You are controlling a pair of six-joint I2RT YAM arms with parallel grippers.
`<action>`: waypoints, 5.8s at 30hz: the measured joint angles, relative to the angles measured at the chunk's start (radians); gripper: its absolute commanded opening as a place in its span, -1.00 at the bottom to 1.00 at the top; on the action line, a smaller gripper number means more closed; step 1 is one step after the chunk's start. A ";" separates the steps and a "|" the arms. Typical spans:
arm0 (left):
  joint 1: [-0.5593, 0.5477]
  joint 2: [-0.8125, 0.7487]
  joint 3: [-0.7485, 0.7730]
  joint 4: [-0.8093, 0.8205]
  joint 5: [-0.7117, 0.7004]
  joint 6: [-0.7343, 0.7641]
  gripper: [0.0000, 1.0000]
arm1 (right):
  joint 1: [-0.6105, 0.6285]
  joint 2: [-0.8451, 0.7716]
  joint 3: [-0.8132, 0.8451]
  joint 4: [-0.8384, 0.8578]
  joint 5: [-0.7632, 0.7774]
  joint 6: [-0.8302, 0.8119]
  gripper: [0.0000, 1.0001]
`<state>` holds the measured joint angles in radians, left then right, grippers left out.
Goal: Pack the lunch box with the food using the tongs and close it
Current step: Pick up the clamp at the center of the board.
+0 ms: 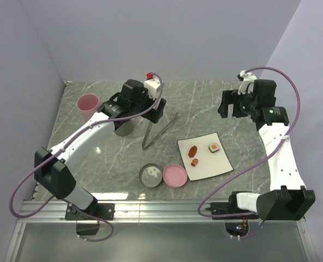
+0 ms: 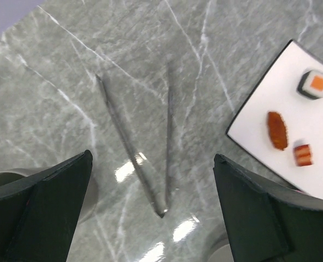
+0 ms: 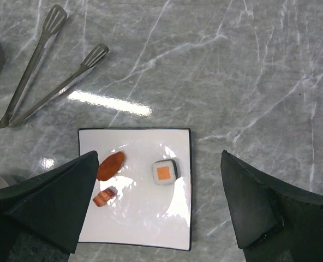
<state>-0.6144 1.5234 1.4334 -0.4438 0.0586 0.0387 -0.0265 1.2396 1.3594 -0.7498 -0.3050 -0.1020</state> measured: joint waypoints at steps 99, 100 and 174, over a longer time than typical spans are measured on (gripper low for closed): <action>0.032 0.462 0.206 -0.191 0.095 -0.022 0.10 | 0.000 0.020 0.000 -0.024 -0.082 -0.023 0.99; 0.033 0.442 0.215 -0.199 0.115 -0.021 0.09 | 0.000 0.019 0.000 -0.024 -0.090 -0.023 0.99; -0.022 0.127 0.184 -0.355 0.818 0.003 0.00 | 0.771 -0.131 -0.287 0.259 0.013 -1.046 -0.62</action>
<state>-0.6361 1.6505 1.6173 -0.7990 0.8768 0.0414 0.7441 1.1084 1.0721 -0.4908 -0.2916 -1.1484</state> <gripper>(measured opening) 0.501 0.296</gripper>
